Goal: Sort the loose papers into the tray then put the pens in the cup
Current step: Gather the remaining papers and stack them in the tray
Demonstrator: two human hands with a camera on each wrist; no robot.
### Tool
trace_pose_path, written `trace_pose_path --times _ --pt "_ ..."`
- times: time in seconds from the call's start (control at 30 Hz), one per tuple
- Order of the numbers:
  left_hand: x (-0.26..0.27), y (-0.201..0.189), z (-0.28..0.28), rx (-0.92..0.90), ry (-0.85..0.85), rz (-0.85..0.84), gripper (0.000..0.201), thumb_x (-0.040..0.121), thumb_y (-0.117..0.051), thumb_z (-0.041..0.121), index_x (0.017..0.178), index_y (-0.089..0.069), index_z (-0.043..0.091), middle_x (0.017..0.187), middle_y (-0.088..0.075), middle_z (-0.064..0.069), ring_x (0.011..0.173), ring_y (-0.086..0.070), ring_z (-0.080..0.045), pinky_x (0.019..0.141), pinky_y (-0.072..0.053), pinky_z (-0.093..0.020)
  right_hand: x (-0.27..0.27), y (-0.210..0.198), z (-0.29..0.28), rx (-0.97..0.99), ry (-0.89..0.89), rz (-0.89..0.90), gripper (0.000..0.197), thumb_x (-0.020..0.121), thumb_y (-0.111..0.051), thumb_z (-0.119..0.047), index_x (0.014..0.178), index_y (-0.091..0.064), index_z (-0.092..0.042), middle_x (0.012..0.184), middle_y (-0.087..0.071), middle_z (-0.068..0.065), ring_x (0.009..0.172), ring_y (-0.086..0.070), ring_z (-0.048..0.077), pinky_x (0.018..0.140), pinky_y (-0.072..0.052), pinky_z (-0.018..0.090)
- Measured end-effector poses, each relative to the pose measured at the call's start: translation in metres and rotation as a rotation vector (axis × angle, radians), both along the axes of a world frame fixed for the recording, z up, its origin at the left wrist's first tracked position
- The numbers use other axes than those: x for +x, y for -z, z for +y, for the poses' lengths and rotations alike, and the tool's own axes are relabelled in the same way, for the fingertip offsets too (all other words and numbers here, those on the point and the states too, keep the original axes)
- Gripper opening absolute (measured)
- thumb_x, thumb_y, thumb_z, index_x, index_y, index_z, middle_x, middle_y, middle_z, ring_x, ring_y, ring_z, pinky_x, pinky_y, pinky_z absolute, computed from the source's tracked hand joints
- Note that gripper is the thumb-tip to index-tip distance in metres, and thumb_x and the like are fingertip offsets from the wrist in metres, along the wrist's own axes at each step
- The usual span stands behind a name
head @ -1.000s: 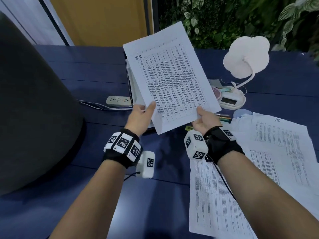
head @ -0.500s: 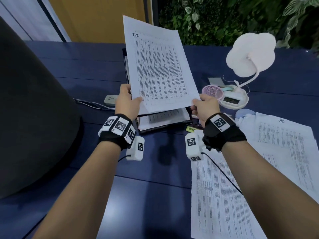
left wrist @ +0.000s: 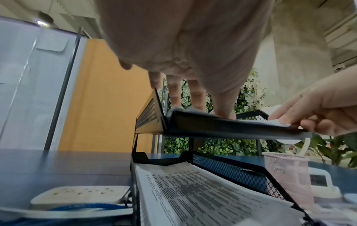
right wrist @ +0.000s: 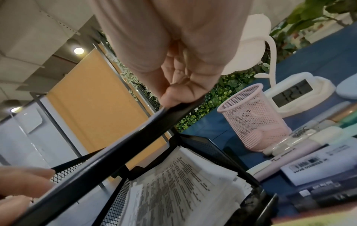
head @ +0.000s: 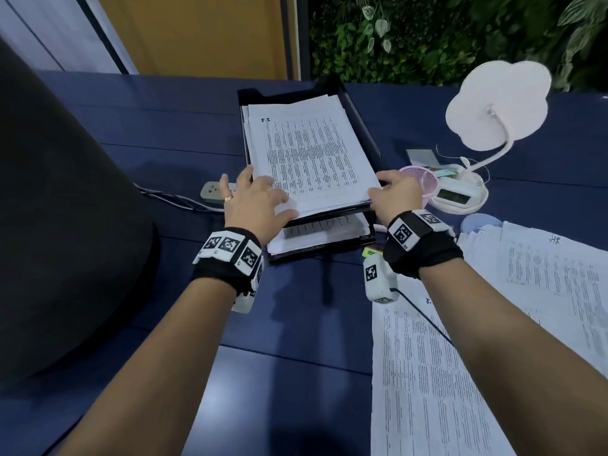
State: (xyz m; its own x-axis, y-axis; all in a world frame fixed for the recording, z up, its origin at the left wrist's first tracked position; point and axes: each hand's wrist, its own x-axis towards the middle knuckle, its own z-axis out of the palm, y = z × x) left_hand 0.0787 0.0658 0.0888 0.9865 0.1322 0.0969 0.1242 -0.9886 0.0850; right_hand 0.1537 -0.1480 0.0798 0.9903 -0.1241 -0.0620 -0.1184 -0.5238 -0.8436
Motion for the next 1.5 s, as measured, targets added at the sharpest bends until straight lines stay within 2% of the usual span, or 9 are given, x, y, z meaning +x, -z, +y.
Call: trace_pose_path --times 0.1,0.17,0.27,0.43,0.67,0.93,1.07,1.37,1.5 --pt "0.002 0.001 0.001 -0.064 0.026 -0.011 0.035 0.083 -0.058 0.059 0.108 -0.068 0.036 0.13 -0.054 0.014 0.142 -0.018 -0.02 0.113 0.004 -0.055 0.002 0.0 -0.001 -0.091 -0.025 -0.031 0.037 0.084 -0.056 -0.009 0.12 -0.062 -0.01 0.088 -0.056 0.002 0.083 -0.057 0.021 0.083 -0.05 0.032" --pt "0.005 0.0 0.0 -0.058 0.05 -0.026 0.037 0.081 -0.059 0.06 0.108 -0.067 0.035 0.127 -0.056 0.015 0.141 -0.021 -0.018 0.113 0.003 -0.053 0.003 0.002 -0.001 -0.117 -0.029 -0.048 0.037 0.086 -0.054 -0.009 0.122 -0.061 -0.011 0.093 -0.06 0.007 0.09 -0.062 0.027 0.086 -0.05 0.037" --pt "0.007 -0.001 -0.003 -0.054 0.09 -0.003 0.041 0.079 -0.059 0.064 0.109 -0.066 0.036 0.126 -0.057 0.014 0.141 -0.023 -0.018 0.112 0.003 -0.052 0.004 0.003 -0.002 -0.122 -0.02 -0.059 0.036 0.088 -0.052 -0.007 0.123 -0.06 -0.011 0.111 -0.066 0.015 0.101 -0.062 0.03 0.089 -0.049 0.035" --pt "0.006 0.001 -0.007 -0.081 0.146 0.006 0.033 0.082 -0.059 0.059 0.107 -0.066 0.039 0.126 -0.056 0.017 0.14 -0.025 -0.017 0.112 0.004 -0.052 0.005 0.003 -0.006 -0.187 -0.063 -0.08 0.037 0.091 -0.048 -0.005 0.126 -0.058 -0.011 0.116 -0.064 0.016 0.104 -0.061 0.031 0.09 -0.046 0.033" --pt "0.007 0.003 0.004 -0.146 0.109 -0.033 0.026 0.082 -0.062 0.054 0.1 -0.069 0.037 0.124 -0.057 0.017 0.137 -0.029 -0.016 0.112 0.003 -0.051 -0.006 -0.003 -0.015 -0.268 -0.264 -0.049 0.05 0.082 -0.07 -0.019 0.13 -0.056 -0.011 0.132 -0.044 0.014 0.119 -0.049 0.025 0.101 -0.034 0.025" --pt "0.011 -0.001 -0.009 -0.096 0.181 -0.028 0.035 0.08 -0.062 0.057 0.108 -0.066 0.036 0.124 -0.057 0.016 0.137 -0.029 -0.015 0.113 0.004 -0.053 -0.011 -0.001 -0.01 -0.371 -0.19 -0.087 0.041 0.081 -0.071 -0.033 0.116 -0.064 -0.013 0.126 -0.044 0.007 0.102 -0.056 0.024 0.085 -0.042 0.029" --pt "0.013 0.002 -0.011 -0.101 0.2 -0.03 0.029 0.084 -0.059 0.055 0.105 -0.067 0.037 0.122 -0.058 0.017 0.136 -0.029 -0.015 0.113 0.004 -0.054 -0.009 -0.005 -0.008 -0.382 -0.146 -0.055 0.038 0.079 -0.072 -0.035 0.111 -0.066 -0.015 0.128 -0.044 0.006 0.104 -0.057 0.022 0.078 -0.034 0.023" --pt "0.016 0.002 -0.01 -0.075 0.174 -0.001 0.023 0.088 -0.058 0.048 0.105 -0.067 0.034 0.119 -0.061 0.015 0.131 -0.037 -0.015 0.113 0.001 -0.055 -0.012 -0.005 -0.004 -0.407 -0.123 -0.02 0.038 0.082 -0.068 -0.039 0.114 -0.063 -0.017 0.128 -0.044 0.009 0.095 -0.06 0.026 0.077 -0.039 0.027" --pt "0.016 0.001 -0.015 -0.085 0.131 -0.003 0.018 0.091 -0.057 0.043 0.096 -0.069 0.03 0.104 -0.066 0.013 0.11 -0.056 -0.012 0.115 0.003 -0.053 -0.016 -0.006 -0.009 -0.435 -0.182 -0.024 0.037 0.088 -0.061 -0.035 0.121 -0.061 -0.02 0.131 -0.042 0.011 0.103 -0.058 0.028 0.089 -0.043 0.031"
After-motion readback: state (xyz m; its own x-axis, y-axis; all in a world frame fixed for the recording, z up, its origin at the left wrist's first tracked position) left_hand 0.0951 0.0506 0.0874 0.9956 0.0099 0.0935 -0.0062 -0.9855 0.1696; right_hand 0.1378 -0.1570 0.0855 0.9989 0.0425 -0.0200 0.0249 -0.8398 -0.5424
